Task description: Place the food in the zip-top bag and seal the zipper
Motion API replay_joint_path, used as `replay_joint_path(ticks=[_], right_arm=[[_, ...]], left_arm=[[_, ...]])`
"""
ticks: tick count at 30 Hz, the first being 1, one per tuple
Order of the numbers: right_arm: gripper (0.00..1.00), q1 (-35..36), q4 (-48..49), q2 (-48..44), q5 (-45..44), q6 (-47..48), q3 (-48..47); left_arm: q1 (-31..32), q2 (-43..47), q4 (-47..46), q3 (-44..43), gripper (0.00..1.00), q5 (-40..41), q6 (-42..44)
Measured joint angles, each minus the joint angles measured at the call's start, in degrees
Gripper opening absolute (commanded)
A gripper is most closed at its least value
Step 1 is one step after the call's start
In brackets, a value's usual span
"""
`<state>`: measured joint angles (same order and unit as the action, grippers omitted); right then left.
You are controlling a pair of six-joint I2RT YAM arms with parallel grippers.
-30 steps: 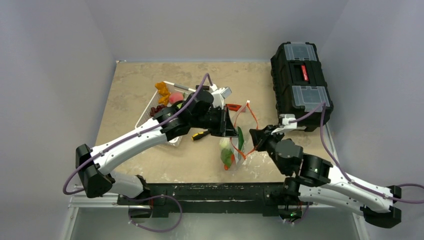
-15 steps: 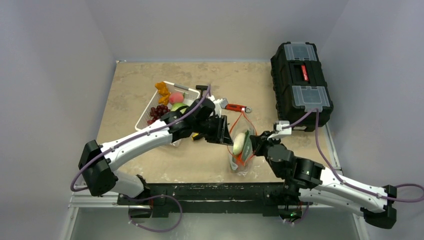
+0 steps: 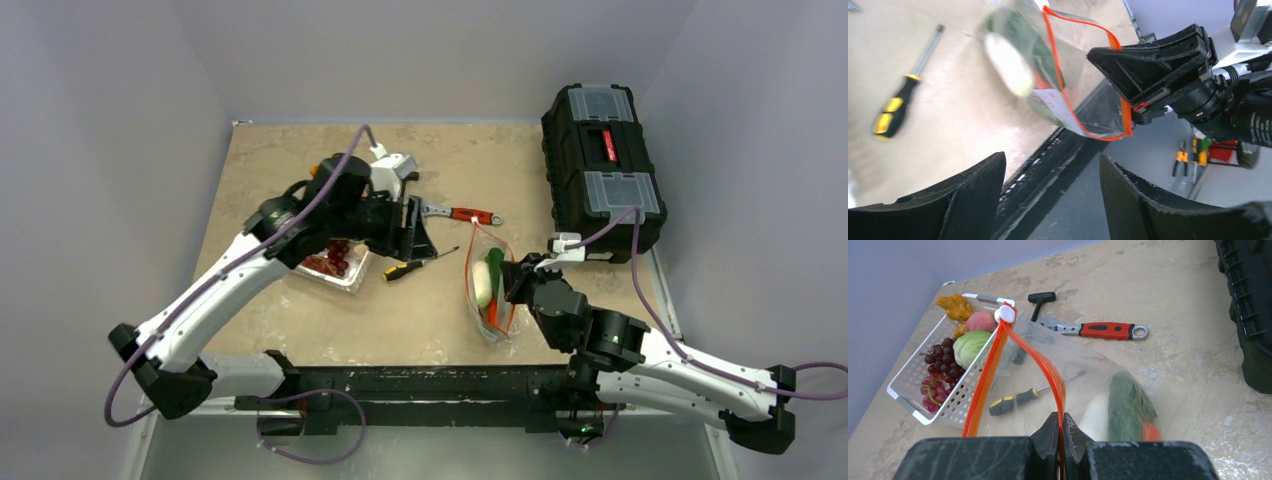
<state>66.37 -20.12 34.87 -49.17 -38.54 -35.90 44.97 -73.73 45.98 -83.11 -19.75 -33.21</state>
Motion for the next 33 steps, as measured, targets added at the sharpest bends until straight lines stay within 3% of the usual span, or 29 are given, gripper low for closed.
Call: replay_joint_path(ticks=[8,12,14,19,26,33], right_arm=[[0.0,0.0,-0.11,0.35,-0.24,3.13,-0.79],[0.0,0.0,-0.07,2.6,0.55,6.34,-4.02],[0.0,0.0,-0.04,3.65,0.68,7.43,-5.11],[0.0,0.0,-0.61,4.39,0.94,7.67,-5.33],[0.0,0.0,-1.38,3.3,0.92,7.08,-5.33],[0.0,0.0,-2.01,4.2,1.18,6.64,-5.31]], left_arm=[[-16.48,8.83,5.33,0.79,0.69,4.2,9.6],[-23.91,3.63,5.46,0.98,0.68,5.49,13.09],[-26.49,-3.52,6.51,-0.92,0.66,7.21,13.97],[-30.23,-16.7,6.99,-4.24,0.65,10.16,14.88],[-34.91,-20.0,8.63,-4.48,0.64,17.4,16.74],[-35.45,-26.64,9.01,-4.42,0.64,23.21,19.54]])
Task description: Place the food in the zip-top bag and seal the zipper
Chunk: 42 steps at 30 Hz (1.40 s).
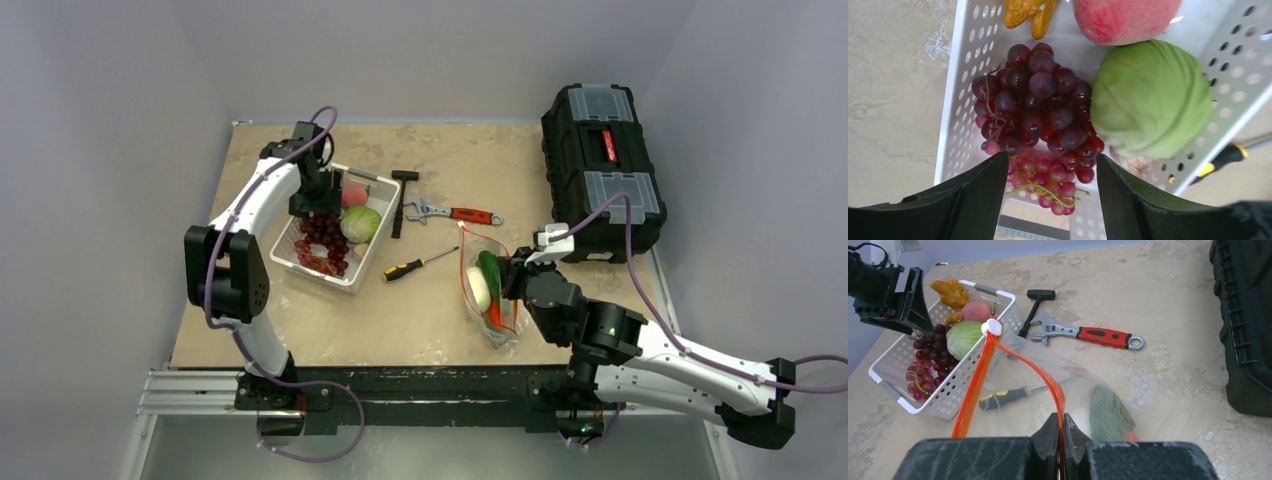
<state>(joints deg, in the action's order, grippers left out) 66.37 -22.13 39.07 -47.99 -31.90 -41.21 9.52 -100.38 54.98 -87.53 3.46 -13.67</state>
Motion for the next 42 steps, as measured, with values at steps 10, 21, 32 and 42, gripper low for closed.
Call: replay_joint_path(ticks=[10,21,32,42], right_arm=[[0.0,0.0,-1.07,0.31,0.2,0.02,0.0],[0.0,0.0,-1.14,-0.48,0.98,0.0,0.0],[0.0,0.0,-1.14,-0.46,1.25,-0.76,0.0],[0.0,0.0,-1.09,1.29,1.49,-1.09,0.0]], left_arm=[[0.0,-4.63,-0.61,0.11,0.67,5.44,3.04],[-0.02,-14.03,0.66,-2.69,0.45,5.66,4.9],[-0.07,-10.12,2.62,-2.99,0.0,4.9,5.33],[0.02,11.04,1.49,3.93,0.0,2.36,4.39]])
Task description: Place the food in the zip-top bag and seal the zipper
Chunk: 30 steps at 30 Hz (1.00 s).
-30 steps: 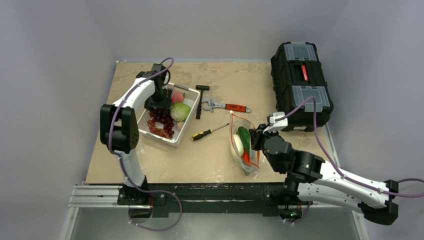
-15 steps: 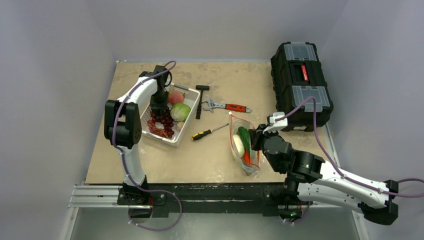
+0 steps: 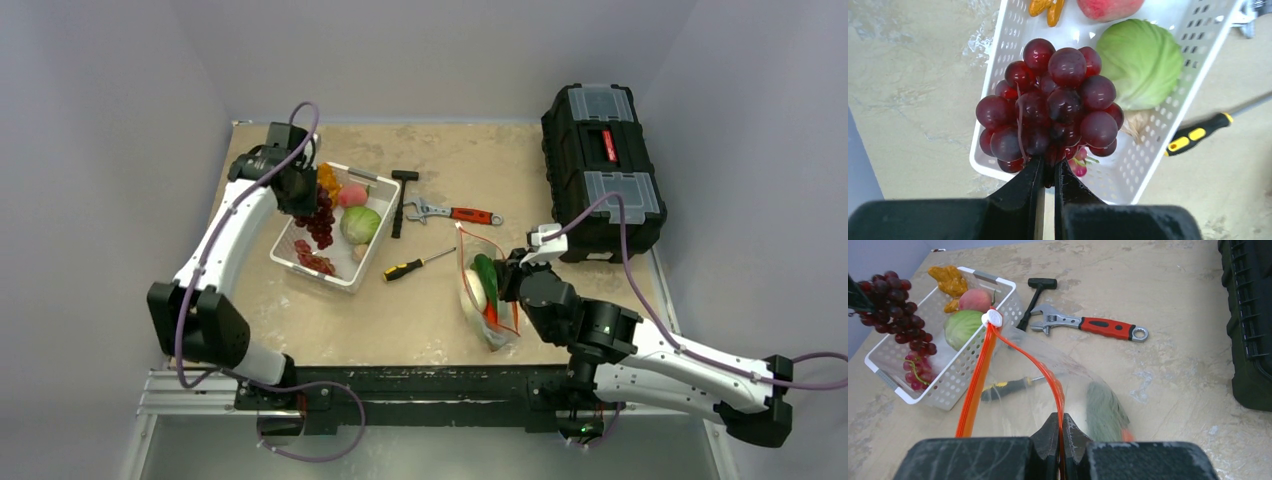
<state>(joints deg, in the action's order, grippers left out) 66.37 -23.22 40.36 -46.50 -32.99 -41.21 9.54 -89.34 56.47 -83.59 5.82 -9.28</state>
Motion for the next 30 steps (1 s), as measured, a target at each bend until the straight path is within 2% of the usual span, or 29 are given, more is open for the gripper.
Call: replay_joint_path(ticks=[6,12,16,19,24,30], right_arm=[[0.0,0.0,0.0,2.1,0.2,-0.17,-0.13],[0.0,0.0,0.09,2.95,0.24,-0.46,-0.68],[0.0,0.0,0.17,4.13,0.63,-0.46,-1.25],[0.0,0.0,0.55,5.03,1.03,-0.44,-1.79],[0.0,0.0,1.77,5.4,1.44,-0.42,-1.97],[0.0,0.0,4.66,6.86,2.84,-0.44,-1.97]], left_arm=[[1.7,12.52,-2.73,3.69,0.0,-3.21,-0.59],[8.81,23.69,-8.7,9.44,0.0,-7.48,-0.63],[10.51,29.68,-11.89,11.85,0.0,-9.73,-2.47],[10.54,32.87,-13.03,12.09,0.0,-11.74,-7.41],[11.39,35.08,-13.64,12.2,0.0,-19.74,-17.64],[16.15,39.78,-18.6,15.63,0.0,-26.29,-29.79]])
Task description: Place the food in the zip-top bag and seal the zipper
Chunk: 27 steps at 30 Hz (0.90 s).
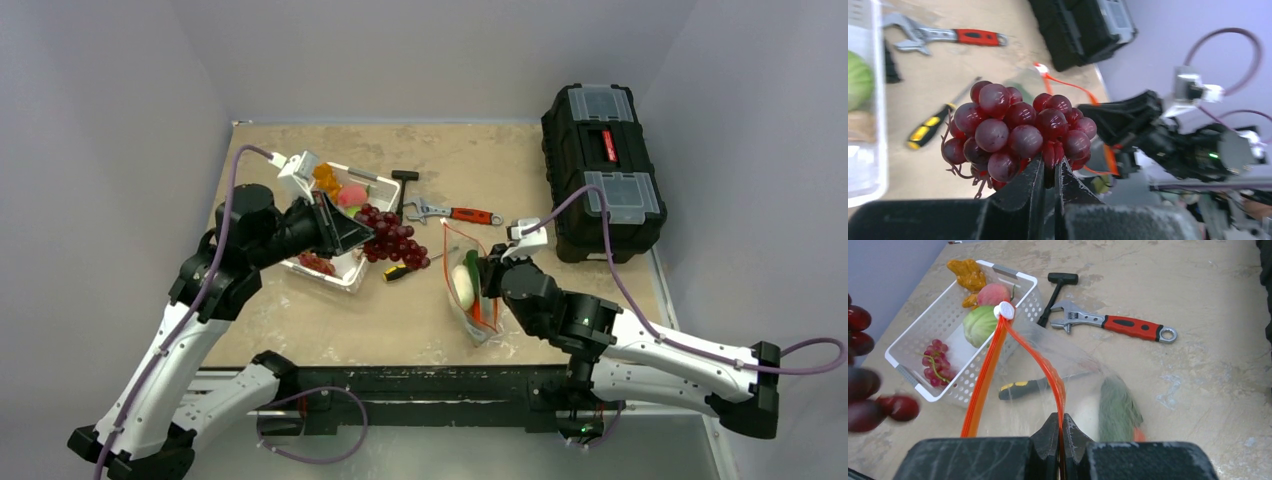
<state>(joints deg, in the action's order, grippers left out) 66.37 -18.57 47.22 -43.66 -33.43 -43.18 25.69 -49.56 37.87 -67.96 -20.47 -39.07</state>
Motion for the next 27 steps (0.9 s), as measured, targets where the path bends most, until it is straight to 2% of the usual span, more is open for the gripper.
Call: replay_joint_path(ticks=[8,16,20,27], right_arm=[[0.0,0.0,2.86,2.23,2.75,-0.66,0.0],[0.0,0.0,4.24,2.25,5.7,-2.91,0.0],[0.0,0.0,4.24,1.66,6.23,-4.0,0.0],[0.0,0.0,4.72,-0.52,7.23,-5.22,0.02]], left_arm=[[12.52,-1.92,-5.66,-0.04,0.0,-1.29,-8.0],[24.35,-9.99,-9.73,-0.59,0.0,2.54,-10.93],[26.93,-13.29,-10.78,-1.68,0.0,4.59,-11.43],[27.39,-13.88,-10.05,-4.09,0.0,7.3,-12.44]])
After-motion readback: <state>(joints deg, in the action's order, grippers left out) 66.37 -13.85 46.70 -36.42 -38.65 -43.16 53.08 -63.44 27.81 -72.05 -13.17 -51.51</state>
